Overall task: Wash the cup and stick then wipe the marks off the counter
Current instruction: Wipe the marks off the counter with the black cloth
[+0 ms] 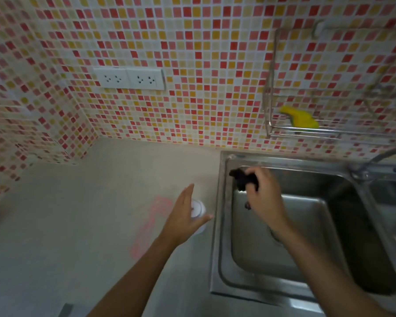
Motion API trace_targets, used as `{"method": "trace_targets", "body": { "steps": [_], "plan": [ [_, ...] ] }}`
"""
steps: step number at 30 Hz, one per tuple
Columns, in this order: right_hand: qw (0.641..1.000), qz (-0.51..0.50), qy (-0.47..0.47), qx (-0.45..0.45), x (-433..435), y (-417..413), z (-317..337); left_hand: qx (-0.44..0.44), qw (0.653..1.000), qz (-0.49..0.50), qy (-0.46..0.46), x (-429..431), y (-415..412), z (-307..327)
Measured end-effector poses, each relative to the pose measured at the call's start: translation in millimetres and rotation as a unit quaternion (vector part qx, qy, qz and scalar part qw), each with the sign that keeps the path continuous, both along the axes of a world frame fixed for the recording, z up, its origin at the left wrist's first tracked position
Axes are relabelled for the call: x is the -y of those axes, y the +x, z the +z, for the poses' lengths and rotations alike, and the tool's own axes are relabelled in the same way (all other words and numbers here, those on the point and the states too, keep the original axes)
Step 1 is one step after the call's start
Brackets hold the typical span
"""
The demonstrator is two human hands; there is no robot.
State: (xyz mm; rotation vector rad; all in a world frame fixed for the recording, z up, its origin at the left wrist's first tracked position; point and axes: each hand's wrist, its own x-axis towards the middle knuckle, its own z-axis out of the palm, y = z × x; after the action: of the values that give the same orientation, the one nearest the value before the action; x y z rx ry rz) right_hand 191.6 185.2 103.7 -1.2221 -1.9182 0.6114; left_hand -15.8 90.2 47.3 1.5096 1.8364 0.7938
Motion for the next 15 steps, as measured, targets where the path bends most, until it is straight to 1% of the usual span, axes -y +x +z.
{"method": "trace_targets", "body": {
  "steps": [2, 5, 8, 12, 15],
  "plan": [
    [0.998, -0.019, -0.056, 0.035, 3, -28, -33, 0.057, 0.998, 0.004, 0.012, 5, -5, -9],
    [0.991, -0.036, -0.123, 0.027, 4, -60, -65, 0.106, 0.994, 0.015, 0.02, 10, -15, -31],
    [0.98, -0.042, -0.195, 0.027, 1, -78, -84, 0.133, 0.991, 0.006, 0.026, 13, -23, -53],
    [0.97, 0.002, -0.235, 0.065, 0, -82, -102, 0.173, 0.983, 0.016, 0.063, 11, -26, -68],
    [0.967, 0.054, -0.224, 0.107, 1, -80, -121, 0.178, 0.98, 0.031, 0.088, 9, -23, -68]
  ]
}}
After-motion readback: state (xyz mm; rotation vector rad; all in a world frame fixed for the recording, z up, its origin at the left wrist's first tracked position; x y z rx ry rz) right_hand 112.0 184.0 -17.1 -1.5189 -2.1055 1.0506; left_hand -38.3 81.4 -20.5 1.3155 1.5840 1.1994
